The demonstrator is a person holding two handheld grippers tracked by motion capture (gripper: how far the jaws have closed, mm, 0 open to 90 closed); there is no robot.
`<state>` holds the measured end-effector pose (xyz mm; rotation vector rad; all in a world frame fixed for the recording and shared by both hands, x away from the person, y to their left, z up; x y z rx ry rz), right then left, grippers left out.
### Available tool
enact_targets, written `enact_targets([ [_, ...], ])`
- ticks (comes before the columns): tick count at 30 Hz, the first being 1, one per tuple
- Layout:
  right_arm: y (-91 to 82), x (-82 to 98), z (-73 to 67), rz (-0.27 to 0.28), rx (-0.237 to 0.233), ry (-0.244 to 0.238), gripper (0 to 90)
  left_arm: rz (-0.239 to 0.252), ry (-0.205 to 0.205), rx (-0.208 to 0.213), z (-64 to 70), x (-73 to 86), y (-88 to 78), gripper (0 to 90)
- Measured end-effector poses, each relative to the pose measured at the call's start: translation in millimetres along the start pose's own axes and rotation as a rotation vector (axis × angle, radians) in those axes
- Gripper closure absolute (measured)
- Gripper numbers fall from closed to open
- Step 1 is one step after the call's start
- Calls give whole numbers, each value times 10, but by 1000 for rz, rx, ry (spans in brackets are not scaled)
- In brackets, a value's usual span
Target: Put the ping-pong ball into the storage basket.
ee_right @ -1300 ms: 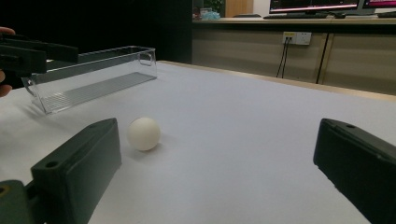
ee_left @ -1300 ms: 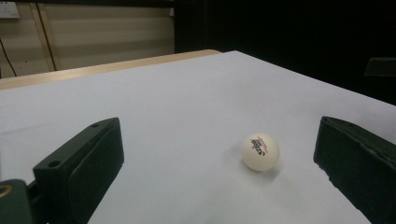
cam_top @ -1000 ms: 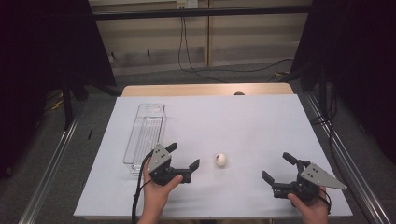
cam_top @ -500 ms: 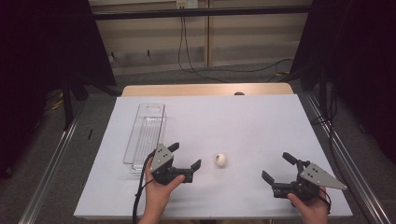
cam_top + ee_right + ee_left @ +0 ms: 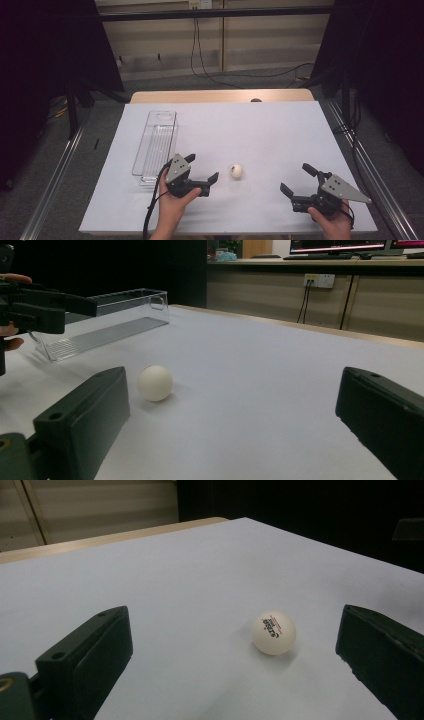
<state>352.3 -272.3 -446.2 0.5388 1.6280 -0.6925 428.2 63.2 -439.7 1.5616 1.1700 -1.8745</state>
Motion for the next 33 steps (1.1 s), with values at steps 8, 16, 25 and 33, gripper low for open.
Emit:
enact_targets([
  [8,0,1,1,-2,-1,-1,4,-22,-4,15,27,18,44,17],
  [16,0,2,0,-3,-2,3,5,-48,1,33,52,31,84,17],
  [25,5,-4,1,3,1,0,5,-72,7,37,97,20,127,16],
  [33,5,2,1,-3,-3,2,5,-85,13,43,130,7,170,18],
])
Point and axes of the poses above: each handheld gripper's, and its own axes: y roughly forward along the jaws, x roughly out of its underside, z roughly to its right, the point moved 4 cm from there along y, roughly forward along the jaws, and after that the axes turned 14 degrees about -x, right-handed, at the moved point
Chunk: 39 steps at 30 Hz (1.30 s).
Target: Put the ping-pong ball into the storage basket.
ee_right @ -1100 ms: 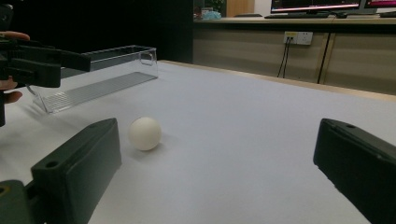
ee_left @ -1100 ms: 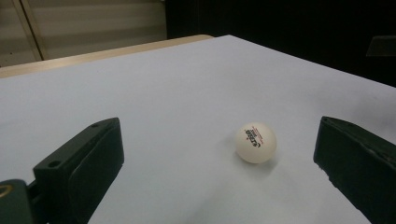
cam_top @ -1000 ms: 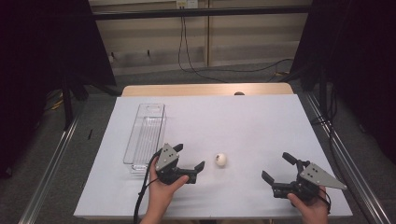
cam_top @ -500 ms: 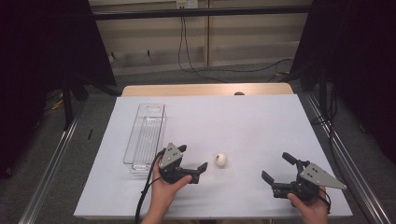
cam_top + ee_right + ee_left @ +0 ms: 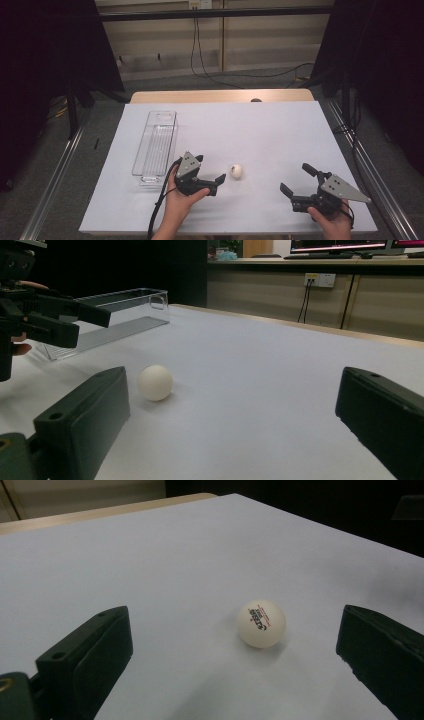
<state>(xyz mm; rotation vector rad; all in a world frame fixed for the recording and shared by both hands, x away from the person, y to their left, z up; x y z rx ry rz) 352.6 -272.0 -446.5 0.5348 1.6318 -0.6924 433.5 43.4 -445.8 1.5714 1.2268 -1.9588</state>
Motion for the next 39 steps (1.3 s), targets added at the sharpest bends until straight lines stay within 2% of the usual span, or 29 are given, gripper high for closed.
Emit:
enact_targets([
  [10,-4,-3,12,5,4,-1,5,-18,12,0,20,-16,42,19],
  [11,-3,-5,9,7,6,5,5,-9,5,16,27,-16,52,19],
  [14,-3,-5,10,7,7,8,5,-24,12,4,31,-25,57,19],
  [17,-6,0,13,-1,1,0,5,-22,7,8,51,-42,74,19],
  [19,-3,-1,12,1,2,2,5,-29,22,6,46,-50,80,19],
  [20,-3,-1,12,1,2,2,5,-26,14,8,54,-55,90,19],
  [23,-6,-2,13,2,2,4,5,-34,25,6,48,-62,106,19],
  [27,-4,-5,14,8,6,3,5,-41,14,4,65,-56,134,20],
  [30,-4,-6,13,7,3,4,5,-51,28,7,64,-50,146,20],
  [39,-1,-6,12,6,3,2,5,-62,24,5,100,-61,202,21],
])
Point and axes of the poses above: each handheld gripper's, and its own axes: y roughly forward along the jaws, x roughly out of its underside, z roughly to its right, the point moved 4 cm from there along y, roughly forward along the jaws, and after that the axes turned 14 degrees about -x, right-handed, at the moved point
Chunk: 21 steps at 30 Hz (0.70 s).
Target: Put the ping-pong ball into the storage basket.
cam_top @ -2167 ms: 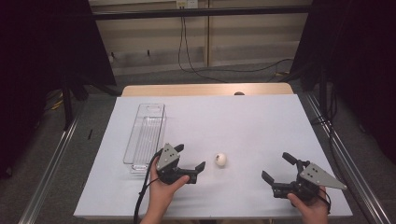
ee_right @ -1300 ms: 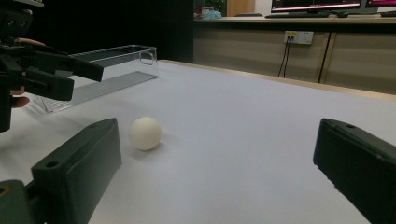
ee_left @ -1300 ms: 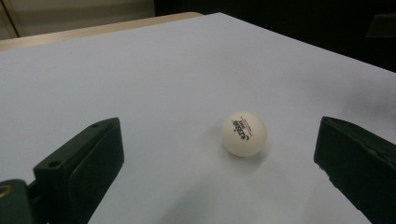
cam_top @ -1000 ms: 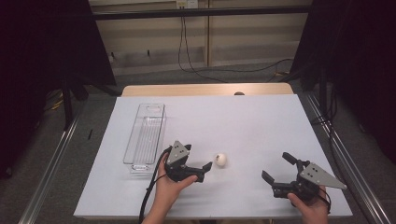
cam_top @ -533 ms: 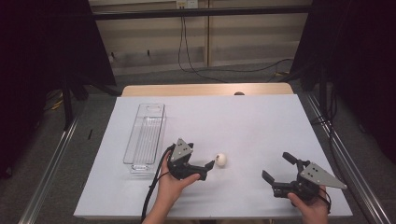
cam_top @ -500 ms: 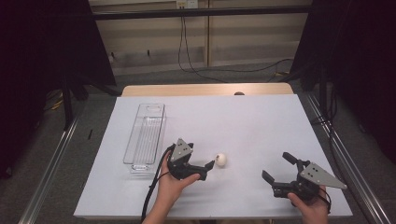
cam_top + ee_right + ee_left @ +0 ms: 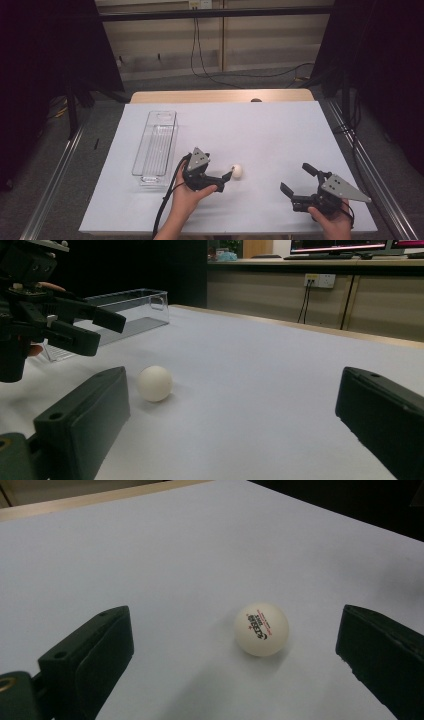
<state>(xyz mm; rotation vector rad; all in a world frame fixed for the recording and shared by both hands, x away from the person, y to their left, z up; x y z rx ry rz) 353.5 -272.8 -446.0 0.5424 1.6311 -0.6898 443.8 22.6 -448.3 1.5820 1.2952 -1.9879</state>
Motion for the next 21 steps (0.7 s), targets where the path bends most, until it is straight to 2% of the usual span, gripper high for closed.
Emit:
enact_targets([
  [9,-1,0,2,1,0,-1,5,-21,14,-3,21,3,51,21],
  [13,3,-3,3,2,-2,-7,5,-19,11,8,29,-1,75,22],
  [21,1,-1,2,2,-2,-1,5,-34,12,-1,48,8,120,23],
])
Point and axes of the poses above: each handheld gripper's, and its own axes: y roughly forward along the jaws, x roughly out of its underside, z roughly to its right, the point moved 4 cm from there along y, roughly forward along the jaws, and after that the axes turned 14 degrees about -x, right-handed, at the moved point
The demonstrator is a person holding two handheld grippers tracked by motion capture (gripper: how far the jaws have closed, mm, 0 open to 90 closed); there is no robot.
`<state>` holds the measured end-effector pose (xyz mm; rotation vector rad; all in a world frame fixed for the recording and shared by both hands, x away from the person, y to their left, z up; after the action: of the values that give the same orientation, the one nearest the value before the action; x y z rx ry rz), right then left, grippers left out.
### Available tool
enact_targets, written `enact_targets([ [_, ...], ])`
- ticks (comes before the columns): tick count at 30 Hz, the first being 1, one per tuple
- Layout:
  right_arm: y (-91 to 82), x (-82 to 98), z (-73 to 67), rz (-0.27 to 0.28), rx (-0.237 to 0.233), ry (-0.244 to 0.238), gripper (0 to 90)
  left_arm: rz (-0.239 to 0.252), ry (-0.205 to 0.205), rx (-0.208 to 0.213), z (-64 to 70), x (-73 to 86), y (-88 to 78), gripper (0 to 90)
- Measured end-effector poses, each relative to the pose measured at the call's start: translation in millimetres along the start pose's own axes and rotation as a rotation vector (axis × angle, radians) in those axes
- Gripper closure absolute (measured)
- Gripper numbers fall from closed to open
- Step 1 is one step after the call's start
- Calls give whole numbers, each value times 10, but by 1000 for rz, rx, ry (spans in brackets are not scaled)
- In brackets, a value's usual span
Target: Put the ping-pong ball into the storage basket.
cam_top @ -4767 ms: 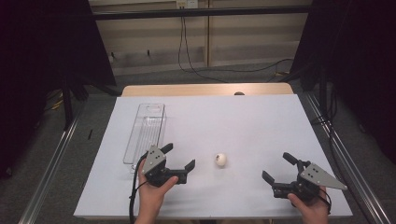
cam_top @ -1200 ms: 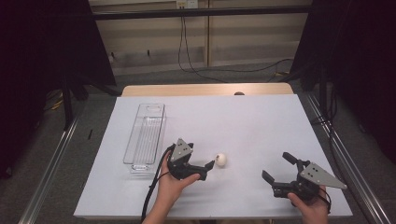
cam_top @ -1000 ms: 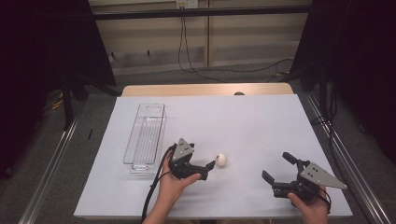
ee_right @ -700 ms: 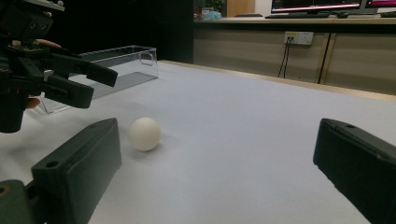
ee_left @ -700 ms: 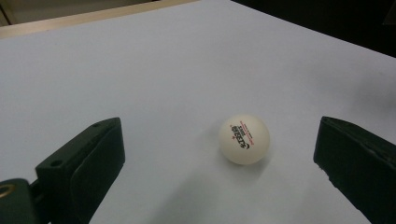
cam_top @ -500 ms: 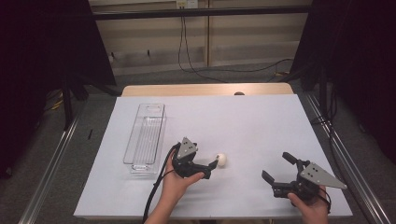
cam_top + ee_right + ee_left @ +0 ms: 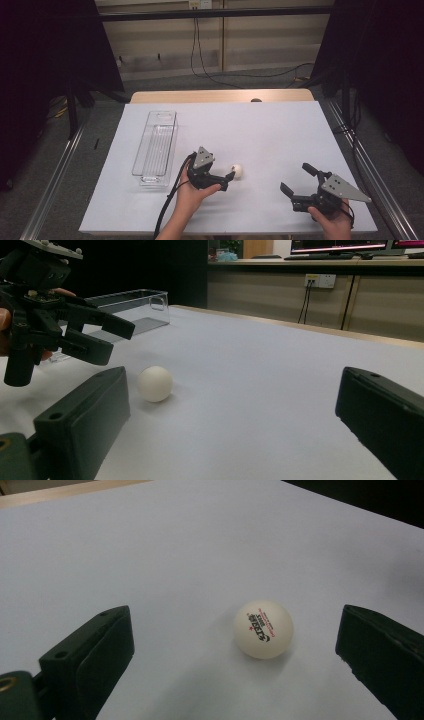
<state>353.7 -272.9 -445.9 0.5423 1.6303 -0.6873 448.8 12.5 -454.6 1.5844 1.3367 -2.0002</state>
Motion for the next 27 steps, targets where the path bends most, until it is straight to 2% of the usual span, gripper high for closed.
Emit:
enact_targets([
  [7,1,0,0,0,-1,-1,5,-7,9,9,14,-9,25,23],
  [11,4,-1,0,2,0,0,6,-22,22,-3,29,-18,38,24],
  [12,6,0,1,2,0,-2,5,-20,10,4,46,-18,46,24],
  [16,4,0,-1,2,0,1,5,-20,24,12,56,-27,75,22],
  [22,1,1,0,0,-3,2,7,-31,13,11,75,-31,91,23],
  [27,6,3,1,-1,-3,-3,7,-42,31,11,81,-29,103,28],
])
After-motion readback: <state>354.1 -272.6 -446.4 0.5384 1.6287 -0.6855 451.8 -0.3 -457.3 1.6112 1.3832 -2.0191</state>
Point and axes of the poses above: each handheld gripper's, and its own axes: y roughly forward along the jaws, x roughly out of its underside, z roughly to its right, the point moved 4 cm from there along y, roughly forward along the jaws, and after that the axes turned 14 degrees about -x, right-handed, at the moved point
